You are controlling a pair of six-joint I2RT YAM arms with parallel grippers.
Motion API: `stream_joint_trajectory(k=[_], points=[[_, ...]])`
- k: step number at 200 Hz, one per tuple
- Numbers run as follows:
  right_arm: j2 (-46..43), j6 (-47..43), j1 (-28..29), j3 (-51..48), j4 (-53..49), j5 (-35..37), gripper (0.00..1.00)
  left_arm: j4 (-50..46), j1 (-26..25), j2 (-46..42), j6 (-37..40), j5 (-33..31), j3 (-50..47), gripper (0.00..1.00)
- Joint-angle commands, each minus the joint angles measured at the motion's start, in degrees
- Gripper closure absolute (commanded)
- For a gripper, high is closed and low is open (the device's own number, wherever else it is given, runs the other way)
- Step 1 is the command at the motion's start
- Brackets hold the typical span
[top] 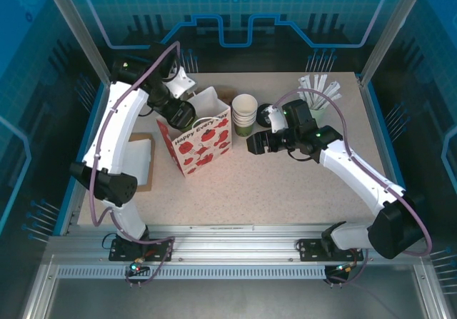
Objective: Pack the takeout coffee
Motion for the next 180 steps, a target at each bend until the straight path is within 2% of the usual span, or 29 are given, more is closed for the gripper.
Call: stream_joint_trajectory(k=[1, 70, 180], points=[[0.2, -0.3, 1.1, -0.1, 0.0, 0.5, 0.21, -2.0, 0.4, 1.1, 1.6, -1.4, -0.8, 0.53], [0.6, 0.2, 1.5, -1.1, 0.8, 0.7, 0.21, -3.1, 0.4, 4.2, 2.3, -4.5, -1.9, 0.53], [0.7, 0.4, 1.8, -2.6, 1.7, 0.9, 0.21, -2.4, 0.1, 6.8, 2.7, -4.3, -3.7, 0.52]])
